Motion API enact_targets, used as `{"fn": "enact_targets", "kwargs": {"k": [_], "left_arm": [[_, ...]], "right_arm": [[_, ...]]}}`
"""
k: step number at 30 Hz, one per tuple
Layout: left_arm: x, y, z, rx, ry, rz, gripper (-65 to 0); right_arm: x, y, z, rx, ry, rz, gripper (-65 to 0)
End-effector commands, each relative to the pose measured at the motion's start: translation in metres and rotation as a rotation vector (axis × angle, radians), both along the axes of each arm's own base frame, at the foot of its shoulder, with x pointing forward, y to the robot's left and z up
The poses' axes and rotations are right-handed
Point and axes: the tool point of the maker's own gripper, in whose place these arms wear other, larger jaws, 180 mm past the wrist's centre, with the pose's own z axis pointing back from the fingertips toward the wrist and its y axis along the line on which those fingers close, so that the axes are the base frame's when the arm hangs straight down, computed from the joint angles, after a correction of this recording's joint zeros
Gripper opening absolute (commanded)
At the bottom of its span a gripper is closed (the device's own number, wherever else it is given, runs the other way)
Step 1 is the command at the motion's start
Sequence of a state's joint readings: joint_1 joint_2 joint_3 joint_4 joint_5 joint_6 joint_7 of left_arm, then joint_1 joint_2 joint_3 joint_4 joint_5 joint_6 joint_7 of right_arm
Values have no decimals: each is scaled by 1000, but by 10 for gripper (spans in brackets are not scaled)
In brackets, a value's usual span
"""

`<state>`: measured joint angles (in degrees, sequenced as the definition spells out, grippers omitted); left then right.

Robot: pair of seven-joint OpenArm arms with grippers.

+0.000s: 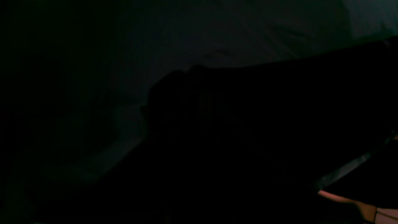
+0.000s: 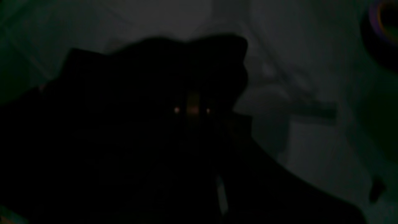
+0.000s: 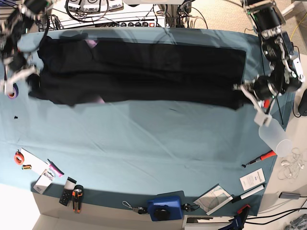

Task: Layout the t-shirt on the table in an organized manner, then fold the t-shirt properly
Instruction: 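Lift the hem with both grippers and fold it over onto the collar edge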

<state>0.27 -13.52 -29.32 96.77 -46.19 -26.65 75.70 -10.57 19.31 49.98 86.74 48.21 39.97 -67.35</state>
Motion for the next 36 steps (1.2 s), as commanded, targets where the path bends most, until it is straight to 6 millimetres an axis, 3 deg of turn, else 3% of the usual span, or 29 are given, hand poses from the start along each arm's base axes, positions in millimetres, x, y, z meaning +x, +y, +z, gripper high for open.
{"fn": "enact_targets", "kwargs": {"k": [1,12,17,21,27,36], "left_arm": [[8,3,13,4,-44,-3,-650],[-6,4,2,12,15,-14,-650],[-9,5,12,-23,-23,-16,-650],[-4,13,26,-6,-78,13,-650],[-6,15,27,-1,-76,17,-650],[-49,7,0,-44,27,-18,-650]], "right_arm": [[3,-9,15,-33,-35,0,-650],[-21,-9,1,-26,28,0,-650],[-10,-2,26,36,-91,6,-650],[-8,5,41,-13,-93,52,-650],[-8,9,46,-39,-83,76,-650],[-19,10,34,-44,-10,81,-650]]}}
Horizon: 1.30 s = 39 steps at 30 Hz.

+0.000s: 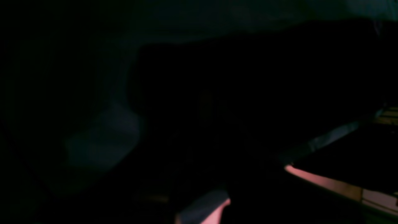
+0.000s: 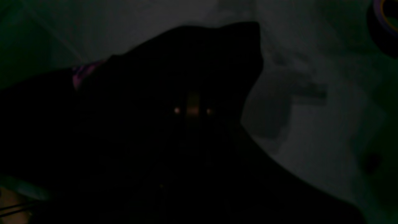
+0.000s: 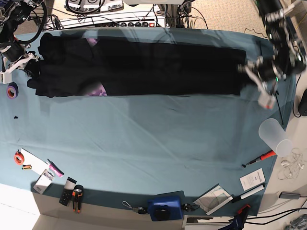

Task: Layout the t-shirt on the table in an organized manner, then fold the t-shirt properly
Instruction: 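Lift the hem with both grippers and fold it over onto the collar edge, then release the folded hem and raise both grippers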

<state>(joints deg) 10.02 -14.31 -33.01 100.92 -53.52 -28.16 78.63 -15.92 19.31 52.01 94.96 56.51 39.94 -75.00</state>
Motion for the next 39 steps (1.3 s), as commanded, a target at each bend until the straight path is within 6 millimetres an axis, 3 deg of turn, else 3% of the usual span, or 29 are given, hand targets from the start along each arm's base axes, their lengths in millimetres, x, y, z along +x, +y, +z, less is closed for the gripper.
{"fn": "enact_targets", "kwargs": {"k": [1,7,9,11,13,22,30,34,39], "left_arm": [[4,2,9,-5,-37,-4,-650],[4,-6,11,-2,-108,-51,-650],[9,-9,15,-23,-141,-33,-489],[11,-10,15,-28,-155,-18,-332],[10,-4,10,-9,-130,16,-256],[-8,12,-15,5,33,158,-251],[-17,5,-23,-41,78,145,-269],[-22,-14,-28,-52,101,85,-312],[-26,-41,-43,8,133,-15,-314]], "right_arm": [[2,-7,11,-35,-24,-1,-650],[-8,-6,-6,-49,36,-22,-650],[-11,-5,-8,-48,59,-15,-638],[-12,-5,-10,-47,66,-14,-522],[-12,-5,-10,-46,69,-13,-458],[-13,-4,-11,-43,76,-10,-458],[-13,-4,-10,-44,72,-11,-458],[-12,-4,-10,-44,68,-12,-458],[-12,-3,-9,-39,63,-10,-458]]}}
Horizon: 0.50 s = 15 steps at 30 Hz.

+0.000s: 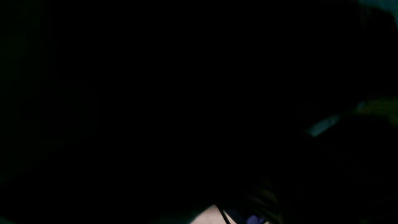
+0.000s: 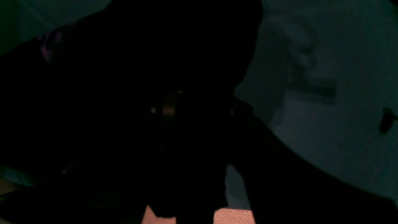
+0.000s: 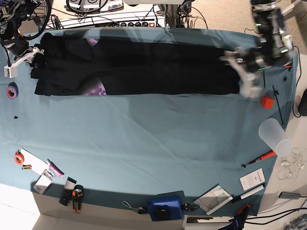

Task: Layout the t-shirt on the table in an organized manner, then fold the t-shirt properly
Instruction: 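Release the folded hem and raise both grippers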

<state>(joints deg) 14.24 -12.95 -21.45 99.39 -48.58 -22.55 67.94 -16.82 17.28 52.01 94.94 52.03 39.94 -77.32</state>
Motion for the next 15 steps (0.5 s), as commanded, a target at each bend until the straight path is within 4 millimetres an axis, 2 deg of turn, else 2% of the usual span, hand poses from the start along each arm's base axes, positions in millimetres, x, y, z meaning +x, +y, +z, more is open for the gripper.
{"fn": "enact_targets", "kwargs": {"k": [1,4,6,8,12,15], "left_arm": [[-13,10,-17,89,85,-2,-314],[-15,24,-27,175,129,41,-322],[-15,34,-29,214,142,65,-370],[-13,42,-27,219,136,90,-450],[0,63,-18,232,99,156,-649],[13,81,-6,236,64,217,-650]], "right_arm": [[9,-6,15,-27,-50,7,-458],[8,-6,15,-27,-48,7,-458],[8,-6,15,-27,-50,7,-458],[8,-6,15,-27,-50,6,-458],[12,-6,19,-21,-78,4,-458],[19,1,27,23,-133,15,-458]]}}
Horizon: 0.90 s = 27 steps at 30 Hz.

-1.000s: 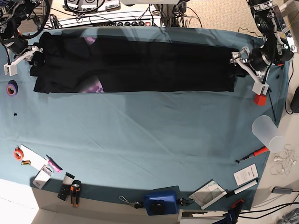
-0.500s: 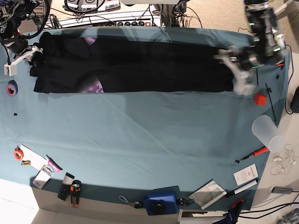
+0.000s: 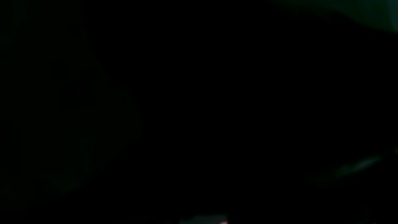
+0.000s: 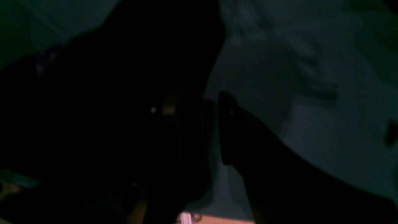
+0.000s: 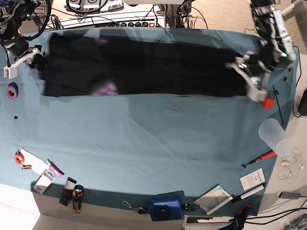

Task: Layout the t-shirt on the table in an organized manner, then fold the t-shirt properly
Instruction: 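Release the folded hem and raise both grippers, then grasp the strip's end with the left gripper and fold it inward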

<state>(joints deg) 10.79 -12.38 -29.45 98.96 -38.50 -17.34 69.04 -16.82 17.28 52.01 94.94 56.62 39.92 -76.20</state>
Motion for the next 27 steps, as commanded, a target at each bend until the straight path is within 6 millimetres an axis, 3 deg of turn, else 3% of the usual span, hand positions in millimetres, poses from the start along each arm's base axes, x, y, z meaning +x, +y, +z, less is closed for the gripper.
{"fn": "enact_targets", "kwargs": {"k": [1,10,15,21,27], "left_arm": [[-1,17,1,51,22,24,-650],[9,-17,61,-8,-192,-181,-650],[-3,-62,89,45,-300,-289,-650],[-16,-141,83,16,-284,-423,-650],[3,-175,80,155,-299,-431,-650]], "right_arm": [[11,-3,19,-10,-73,10,-458],[17,1,26,18,-116,17,-458],[19,0,29,15,-133,13,-458],[19,0,29,15,-133,12,-458],[19,0,29,15,-130,14,-458]]}}
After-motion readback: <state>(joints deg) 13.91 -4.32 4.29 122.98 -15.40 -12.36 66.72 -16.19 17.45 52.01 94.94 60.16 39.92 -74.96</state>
